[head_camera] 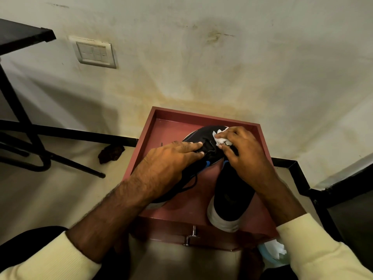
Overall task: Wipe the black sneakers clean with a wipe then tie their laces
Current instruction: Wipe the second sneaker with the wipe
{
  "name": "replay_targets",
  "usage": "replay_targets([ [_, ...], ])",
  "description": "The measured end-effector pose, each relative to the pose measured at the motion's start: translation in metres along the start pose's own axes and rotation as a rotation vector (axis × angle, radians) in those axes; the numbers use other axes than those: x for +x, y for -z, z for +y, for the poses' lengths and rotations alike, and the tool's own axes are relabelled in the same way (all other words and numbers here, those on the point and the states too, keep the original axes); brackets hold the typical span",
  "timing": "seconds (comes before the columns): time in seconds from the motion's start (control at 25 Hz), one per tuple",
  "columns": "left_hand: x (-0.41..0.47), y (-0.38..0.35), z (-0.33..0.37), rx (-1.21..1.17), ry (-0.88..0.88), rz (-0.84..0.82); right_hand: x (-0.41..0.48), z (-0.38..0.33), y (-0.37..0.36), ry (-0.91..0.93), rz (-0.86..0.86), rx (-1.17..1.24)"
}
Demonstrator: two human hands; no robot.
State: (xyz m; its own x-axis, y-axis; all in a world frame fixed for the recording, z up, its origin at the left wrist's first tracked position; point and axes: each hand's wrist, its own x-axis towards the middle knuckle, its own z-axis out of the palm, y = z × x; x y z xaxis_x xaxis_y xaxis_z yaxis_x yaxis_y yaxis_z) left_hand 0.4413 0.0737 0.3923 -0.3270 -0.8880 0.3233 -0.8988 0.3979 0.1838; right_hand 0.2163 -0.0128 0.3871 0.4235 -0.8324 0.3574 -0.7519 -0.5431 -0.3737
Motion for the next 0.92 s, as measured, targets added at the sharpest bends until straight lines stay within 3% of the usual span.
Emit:
replay_targets([
  [0.08, -0.001, 0.000, -0.001, -0.002, 0.000, -0.010, 0.001, -0.003, 0.000, -0.010, -0.026, -0.040],
  [0.28, -0.003, -0.001, 0.001, -0.018, 0.011, -0.062, 0.007, 0.003, 0.009, -0.130, -0.295, -0.167],
  [0.36, -0.001, 0.000, 0.001, -0.022, 0.005, -0.053, 0.007, 0.008, 0.012, -0.210, -0.166, -0.145],
  [0.44, 0.002, 0.001, 0.002, -0.027, -0.017, -0.061, 0.003, 0.002, 0.010, -0.162, 0.012, -0.046],
  [0.56, 0.004, 0.002, 0.006, -0.028, -0.034, -0.083, 0.002, -0.004, 0.006, -0.037, -0.089, 0.027],
  [0.64, 0.004, 0.001, 0.007, -0.027, -0.001, -0.091, 0.008, 0.005, 0.010, -0.120, -0.173, -0.045],
  [0.76, 0.004, 0.004, 0.005, -0.004, -0.012, -0.098, 0.006, 0.017, 0.014, -0.224, -0.035, -0.053],
  [0.92, 0.000, 0.006, 0.010, 0.037, -0.022, -0.102, 0.000, 0.002, 0.003, -0.132, -0.004, 0.102],
])
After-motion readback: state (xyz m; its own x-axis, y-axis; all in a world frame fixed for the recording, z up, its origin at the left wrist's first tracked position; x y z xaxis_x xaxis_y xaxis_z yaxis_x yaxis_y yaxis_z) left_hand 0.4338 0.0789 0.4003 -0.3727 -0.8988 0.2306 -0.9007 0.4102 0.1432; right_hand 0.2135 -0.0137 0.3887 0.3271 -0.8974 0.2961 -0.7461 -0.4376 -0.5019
